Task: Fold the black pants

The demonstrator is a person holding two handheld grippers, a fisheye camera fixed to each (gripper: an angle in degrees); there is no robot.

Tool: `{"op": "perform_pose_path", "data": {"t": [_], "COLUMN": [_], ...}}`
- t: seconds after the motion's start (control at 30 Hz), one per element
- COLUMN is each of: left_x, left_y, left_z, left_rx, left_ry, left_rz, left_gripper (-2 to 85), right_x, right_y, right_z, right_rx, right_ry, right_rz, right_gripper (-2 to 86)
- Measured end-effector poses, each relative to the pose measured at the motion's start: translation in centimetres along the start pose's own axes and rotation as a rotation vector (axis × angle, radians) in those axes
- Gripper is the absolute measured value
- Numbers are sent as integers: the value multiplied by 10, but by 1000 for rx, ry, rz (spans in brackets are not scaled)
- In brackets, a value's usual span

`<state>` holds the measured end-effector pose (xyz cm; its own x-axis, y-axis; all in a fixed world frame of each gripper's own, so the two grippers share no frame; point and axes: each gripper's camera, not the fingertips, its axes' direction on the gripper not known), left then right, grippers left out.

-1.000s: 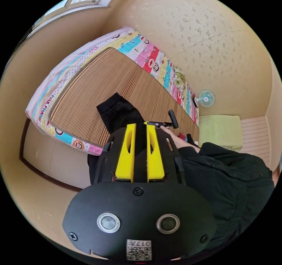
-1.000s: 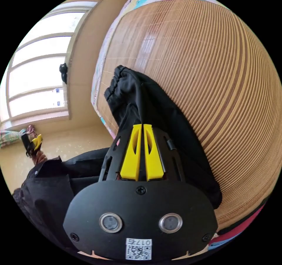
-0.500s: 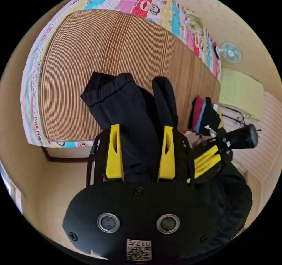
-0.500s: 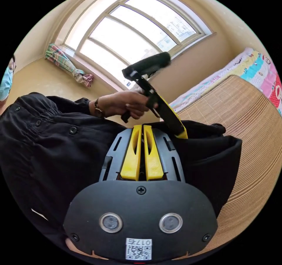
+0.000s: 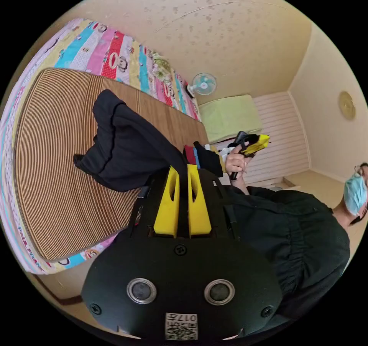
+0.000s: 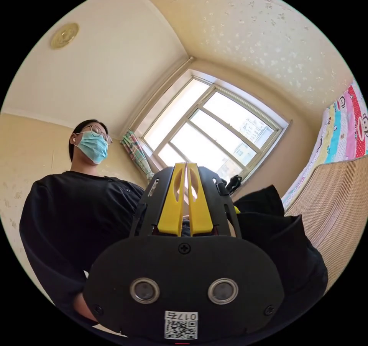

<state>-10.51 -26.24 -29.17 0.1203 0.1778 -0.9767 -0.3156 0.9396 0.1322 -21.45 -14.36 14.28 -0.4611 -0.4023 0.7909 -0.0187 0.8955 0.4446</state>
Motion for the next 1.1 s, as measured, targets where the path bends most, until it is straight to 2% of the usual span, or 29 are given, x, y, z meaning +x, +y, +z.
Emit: {"op": "perform_pose_path", "data": {"t": [0.07,0.1,0.2,0.27,0.37,0.43,0.53,0.57,0.6,0.67,0.7,0.77,0.8,0.87,0.93,1.1], "left_x": [48,60,88,83,74,100,192,223,234,260,262,262,261,257,253,256], "left_y": [6,7,15,22,12,14,36,54,63,91,96,110,112,115,119,130], "left_z": [-38,-49,-119,-171,-217,-233,-219,-203,-194,-174,-172,-159,-154,-129,-107,-61], "left_rx": [69,99,354,583,714,680,393,299,256,181,184,205,210,237,270,283], "left_ry": [70,94,310,621,849,828,576,544,561,794,869,1186,1282,1562,1683,1940], "left_rz": [270,332,527,690,799,926,1200,1322,1380,1537,1556,1610,1613,1519,1424,1276], "left_gripper": [23,23,20,19,17,16,16,17,17,18,18,19,19,20,20,19], "right_x": [-16,-28,-56,-69,-88,-100,-115,-118,-123,-128,-130,-132,-133,-130,-119,-89], "right_y": [12,19,31,35,44,54,70,74,81,91,97,103,106,111,118,154], "right_z": [-8,-9,1,13,30,42,55,57,60,61,59,56,54,59,83,137], "right_rx": [38,51,23,-26,-95,-131,-157,-155,-142,-100,-65,-10,18,-13,-194,-489], "right_ry": [33,59,155,206,286,356,433,443,453,437,411,381,383,438,542,735], "right_rz": [-23,-46,-81,-92,-107,-97,-97,-101,-106,-108,-110,-98,-75,-40,14,52], "right_gripper": [3,3,3,3,3,3,6,6,8,13,18,33,52,128,196,239]}}
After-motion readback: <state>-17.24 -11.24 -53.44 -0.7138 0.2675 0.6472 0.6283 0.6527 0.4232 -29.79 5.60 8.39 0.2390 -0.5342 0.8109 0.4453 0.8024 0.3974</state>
